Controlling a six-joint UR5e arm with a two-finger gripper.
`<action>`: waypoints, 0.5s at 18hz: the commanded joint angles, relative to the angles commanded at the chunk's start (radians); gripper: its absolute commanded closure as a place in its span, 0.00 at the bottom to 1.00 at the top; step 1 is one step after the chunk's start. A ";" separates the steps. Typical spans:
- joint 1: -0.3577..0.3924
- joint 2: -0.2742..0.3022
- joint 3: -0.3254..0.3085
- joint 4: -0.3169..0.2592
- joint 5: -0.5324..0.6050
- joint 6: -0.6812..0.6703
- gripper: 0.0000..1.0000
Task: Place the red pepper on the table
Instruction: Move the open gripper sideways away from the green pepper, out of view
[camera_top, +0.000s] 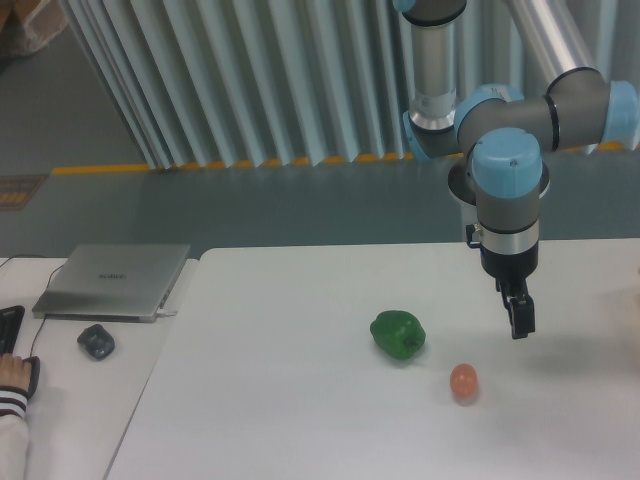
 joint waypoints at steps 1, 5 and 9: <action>0.000 0.000 -0.002 0.012 0.000 0.001 0.00; -0.002 0.002 -0.003 0.038 -0.002 -0.025 0.00; 0.011 0.009 -0.048 0.096 -0.003 -0.024 0.00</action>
